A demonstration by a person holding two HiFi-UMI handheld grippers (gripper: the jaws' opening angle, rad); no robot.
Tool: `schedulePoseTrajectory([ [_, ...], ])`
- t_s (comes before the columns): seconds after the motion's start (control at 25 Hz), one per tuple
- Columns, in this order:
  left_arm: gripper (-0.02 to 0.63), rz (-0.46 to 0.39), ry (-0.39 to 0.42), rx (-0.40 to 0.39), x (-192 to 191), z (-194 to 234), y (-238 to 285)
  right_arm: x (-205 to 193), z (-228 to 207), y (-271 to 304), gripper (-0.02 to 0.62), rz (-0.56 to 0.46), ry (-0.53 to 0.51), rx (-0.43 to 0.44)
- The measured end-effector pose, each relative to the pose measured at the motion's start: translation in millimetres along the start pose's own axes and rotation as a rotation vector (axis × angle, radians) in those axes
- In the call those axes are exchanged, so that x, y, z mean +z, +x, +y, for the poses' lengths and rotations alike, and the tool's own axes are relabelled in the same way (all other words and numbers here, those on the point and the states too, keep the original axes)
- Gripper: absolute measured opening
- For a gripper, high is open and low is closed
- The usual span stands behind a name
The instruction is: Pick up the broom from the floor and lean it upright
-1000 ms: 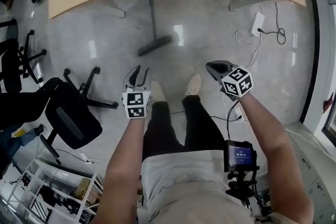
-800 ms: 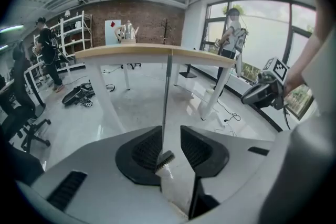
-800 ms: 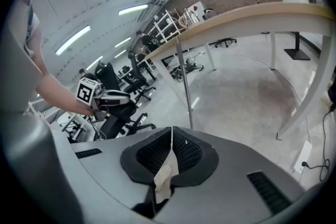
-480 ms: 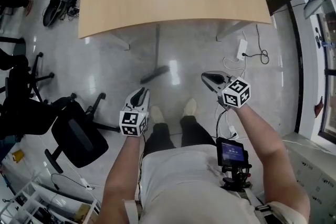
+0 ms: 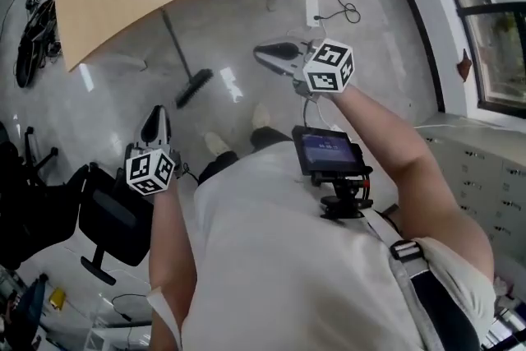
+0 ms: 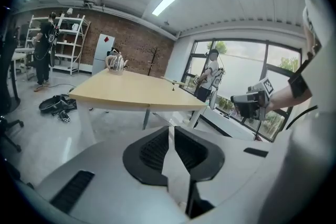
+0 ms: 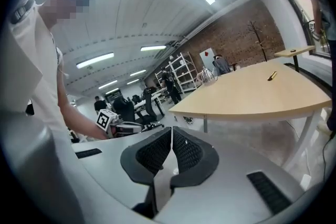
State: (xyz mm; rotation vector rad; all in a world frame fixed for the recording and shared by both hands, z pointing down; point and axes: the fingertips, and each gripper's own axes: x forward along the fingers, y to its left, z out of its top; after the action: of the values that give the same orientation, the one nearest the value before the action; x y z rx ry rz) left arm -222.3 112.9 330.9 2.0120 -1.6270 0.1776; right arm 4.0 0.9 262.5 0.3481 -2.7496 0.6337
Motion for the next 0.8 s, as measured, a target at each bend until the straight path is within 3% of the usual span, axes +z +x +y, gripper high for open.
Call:
schedulePoseTrajectory([
  [0.36, 0.038, -0.021, 0.062, -0.047, 23, -11, -36, 19, 22, -17, 0.018, -0.055, 0.0, -0.024],
  [0.8, 0.04, -0.013, 0.142, -0.148, 32, -47, -34, 31, 43, -15, 0.018, -0.128, -0.048, 0.007],
])
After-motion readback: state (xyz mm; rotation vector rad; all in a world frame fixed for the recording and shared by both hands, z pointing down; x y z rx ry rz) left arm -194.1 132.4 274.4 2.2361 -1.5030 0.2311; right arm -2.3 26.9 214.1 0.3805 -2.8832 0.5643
